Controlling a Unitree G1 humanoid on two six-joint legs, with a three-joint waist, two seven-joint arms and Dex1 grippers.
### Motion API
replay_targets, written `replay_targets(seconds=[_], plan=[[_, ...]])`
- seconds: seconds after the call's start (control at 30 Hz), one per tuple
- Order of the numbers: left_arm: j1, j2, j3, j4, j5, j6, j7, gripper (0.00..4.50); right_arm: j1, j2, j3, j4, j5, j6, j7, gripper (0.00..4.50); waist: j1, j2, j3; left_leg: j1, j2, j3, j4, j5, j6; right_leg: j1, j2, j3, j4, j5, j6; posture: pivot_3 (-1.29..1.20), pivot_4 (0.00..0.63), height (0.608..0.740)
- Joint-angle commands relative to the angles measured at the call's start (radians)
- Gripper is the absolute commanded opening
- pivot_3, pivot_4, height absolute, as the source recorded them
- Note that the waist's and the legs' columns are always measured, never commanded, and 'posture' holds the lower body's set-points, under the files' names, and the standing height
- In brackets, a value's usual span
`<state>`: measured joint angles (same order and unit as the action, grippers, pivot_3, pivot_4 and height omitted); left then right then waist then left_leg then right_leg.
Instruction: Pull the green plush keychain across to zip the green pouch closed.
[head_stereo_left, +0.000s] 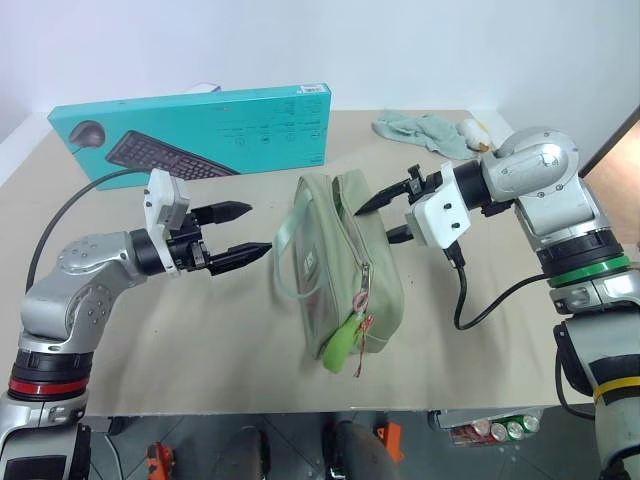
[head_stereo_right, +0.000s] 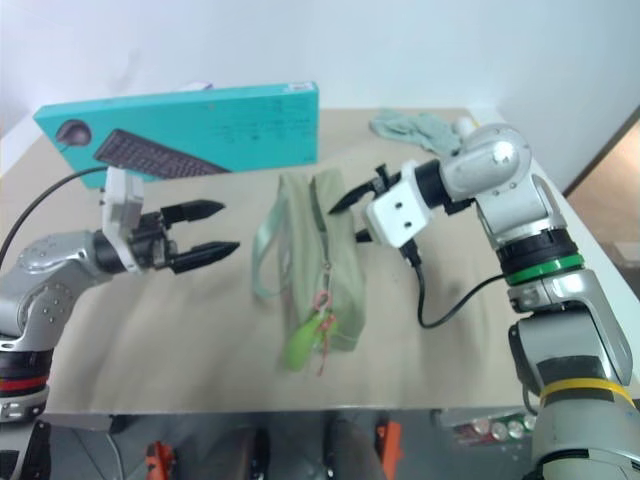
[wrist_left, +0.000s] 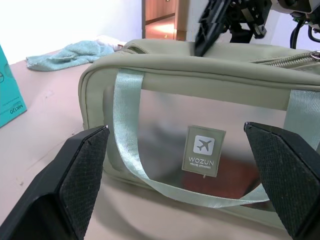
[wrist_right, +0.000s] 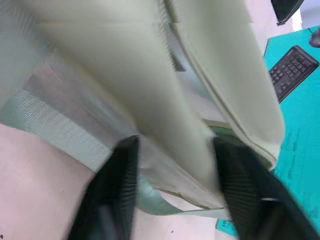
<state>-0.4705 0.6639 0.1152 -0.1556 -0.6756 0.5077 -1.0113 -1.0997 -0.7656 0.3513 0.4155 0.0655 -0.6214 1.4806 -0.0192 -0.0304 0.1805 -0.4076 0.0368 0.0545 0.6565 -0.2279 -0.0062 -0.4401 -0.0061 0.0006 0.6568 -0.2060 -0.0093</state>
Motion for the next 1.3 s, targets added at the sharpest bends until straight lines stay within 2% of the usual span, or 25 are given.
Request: replay_targets(seconds=[0.03, 0.1, 0.13, 0.47, 0.77, 0.93, 1.07, 1.3], plan=[[-0.009, 0.001, 0.009, -0.013, 0.005, -0.018, -0.010, 4.50, 0.007, -0.015, -0.031, -0.038, 0.016, 0.011, 0.012, 0.79, 0.000, 0.000, 0.000, 0.000, 0.000, 0.000, 0.000, 0.000, 0.000, 0.000, 0.000, 0.000, 0.000, 0.000, 0.000, 0.00, 0.150, 0.740], [-0.008, 0.000, 0.010, -0.016, 0.005, -0.017, -0.010, 4.50, 0.007, -0.014, -0.033, -0.045, 0.018, 0.015, 0.014, 0.08, 0.000, 0.000, 0.000, 0.000, 0.000, 0.000, 0.000, 0.000, 0.000, 0.000, 0.000, 0.000, 0.000, 0.000, 0.000, 0.00, 0.150, 0.740], [-0.007, -0.001, 0.010, -0.017, 0.006, -0.015, -0.009, 4.50, 0.007, -0.014, -0.034, -0.048, 0.019, 0.017, 0.015, 0.01, 0.000, 0.000, 0.000, 0.000, 0.000, 0.000, 0.000, 0.000, 0.000, 0.000, 0.000, 0.000, 0.000, 0.000, 0.000, 0.00, 0.150, 0.740], [-0.011, -0.009, 0.008, -0.011, 0.015, -0.018, -0.008, 4.50, -0.008, -0.014, -0.044, -0.060, 0.011, 0.060, 0.009, 0.01, 0.000, 0.000, 0.000, 0.000, 0.000, 0.000, 0.001, 0.000, 0.000, 0.000, 0.000, 0.000, 0.001, 0.000, 0.000, 0.00, 0.150, 0.740], [-0.014, -0.019, 0.004, 0.000, 0.033, -0.030, -0.015, 4.50, -0.049, -0.104, -0.101, -0.102, -0.129, 0.271, -0.143, 0.01, 0.003, 0.000, 0.000, 0.000, 0.000, 0.000, 0.003, 0.000, 0.000, 0.000, -0.001, 0.000, 0.003, -0.001, 0.001, 0.00, 0.150, 0.740], [-0.021, -0.023, 0.007, 0.002, 0.017, -0.016, -0.032, 4.50, 0.030, -0.172, -0.136, -0.250, -0.171, 0.433, -0.189, 0.01, 0.002, 0.000, 0.000, 0.000, -0.001, 0.001, 0.003, 0.000, 0.000, -0.001, -0.001, 0.001, 0.004, -0.001, 0.002, 0.00, 0.150, 0.740], [-0.025, -0.018, -0.011, -0.004, 0.015, -0.009, -0.065, 4.50, 0.132, -0.137, -0.141, -0.381, -0.182, 0.573, -0.246, 0.01, -0.003, 0.000, 0.000, 0.000, 0.000, 0.002, 0.002, 0.000, 0.000, -0.001, 0.001, 0.002, 0.005, -0.003, 0.004, 0.00, 0.150, 0.740], [-0.054, -0.027, -0.029, -0.027, -0.011, 0.018, -0.080, 4.50, 0.226, -0.114, -0.153, -0.461, -0.202, 0.716, -0.305, 0.01, -0.002, 0.000, 0.000, 0.002, -0.001, 0.003, 0.005, 0.002, -0.001, -0.001, 0.002, 0.003, 0.008, -0.001, 0.002, 0.00, 0.150, 0.740]])
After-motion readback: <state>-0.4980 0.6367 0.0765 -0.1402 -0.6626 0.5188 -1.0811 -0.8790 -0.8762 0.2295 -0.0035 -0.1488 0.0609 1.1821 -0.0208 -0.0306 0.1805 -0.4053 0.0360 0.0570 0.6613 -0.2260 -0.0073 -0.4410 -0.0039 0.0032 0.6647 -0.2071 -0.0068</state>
